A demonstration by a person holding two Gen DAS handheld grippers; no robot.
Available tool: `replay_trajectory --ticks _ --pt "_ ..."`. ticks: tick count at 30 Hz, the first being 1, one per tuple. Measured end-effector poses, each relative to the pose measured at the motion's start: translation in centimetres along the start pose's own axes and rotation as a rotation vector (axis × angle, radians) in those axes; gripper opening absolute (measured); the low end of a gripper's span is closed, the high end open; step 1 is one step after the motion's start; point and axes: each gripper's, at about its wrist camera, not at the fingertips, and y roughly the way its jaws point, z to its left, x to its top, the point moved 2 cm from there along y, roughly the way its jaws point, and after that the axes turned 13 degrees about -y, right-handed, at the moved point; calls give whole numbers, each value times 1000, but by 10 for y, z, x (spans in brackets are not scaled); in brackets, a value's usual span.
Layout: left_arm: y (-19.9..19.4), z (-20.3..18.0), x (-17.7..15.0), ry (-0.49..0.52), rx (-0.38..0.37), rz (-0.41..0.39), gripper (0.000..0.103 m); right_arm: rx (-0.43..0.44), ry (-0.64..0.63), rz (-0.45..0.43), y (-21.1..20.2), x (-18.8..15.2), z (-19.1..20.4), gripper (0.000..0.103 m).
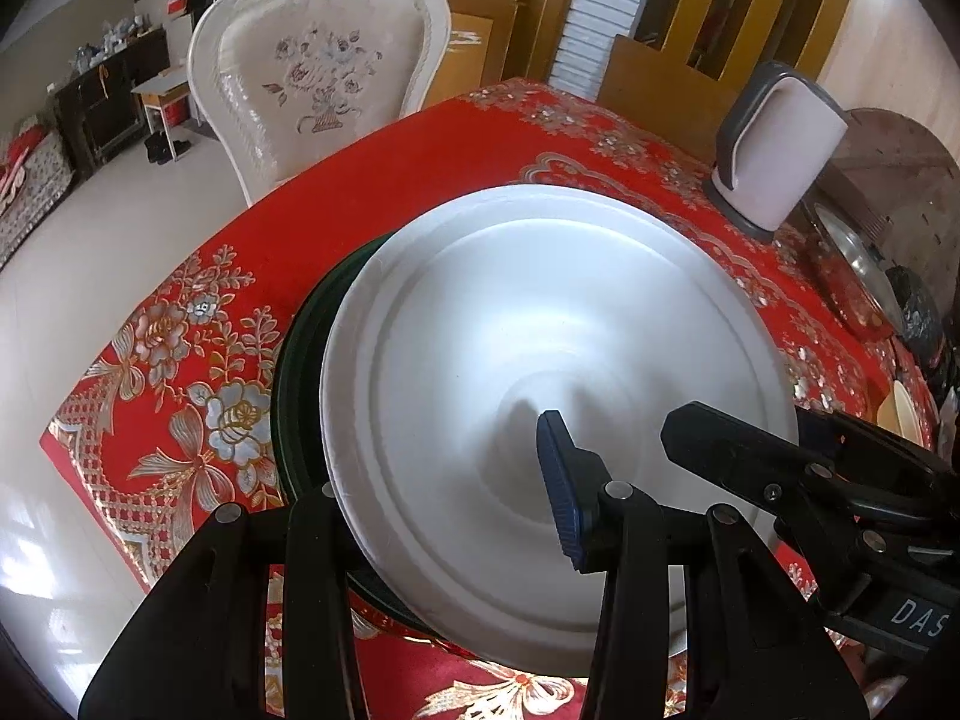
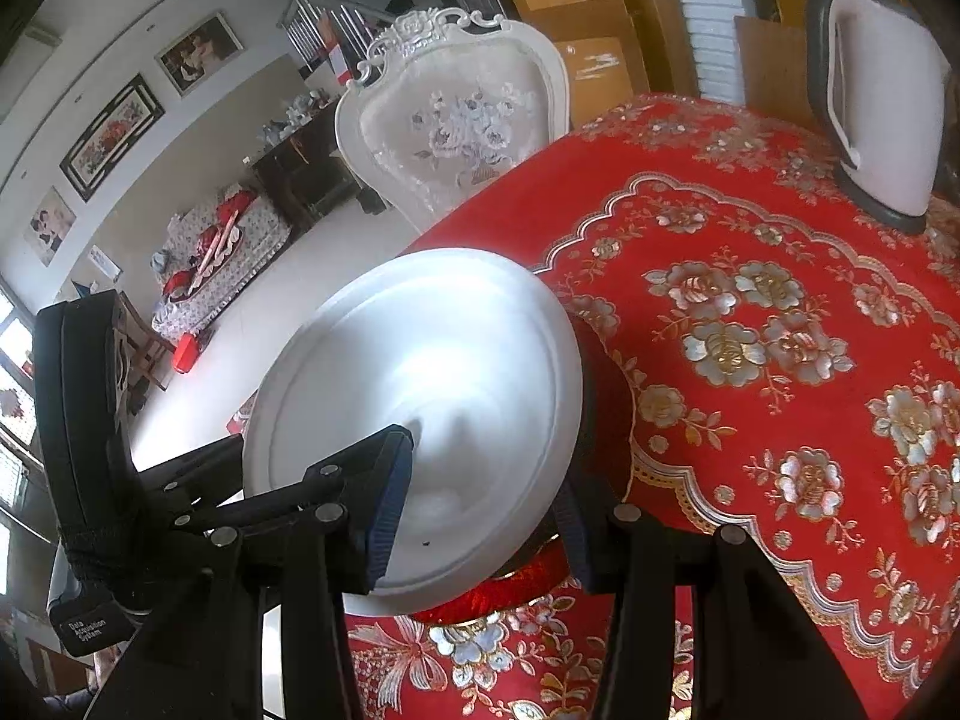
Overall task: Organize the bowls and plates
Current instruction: 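Carry the second white plate over to the green bowl stack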
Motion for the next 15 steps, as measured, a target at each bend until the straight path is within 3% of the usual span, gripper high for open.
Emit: replay_trajectory --ticks 15 --pt "4 3 1 -4 8 3 40 11 12 26 10 1 2 47"
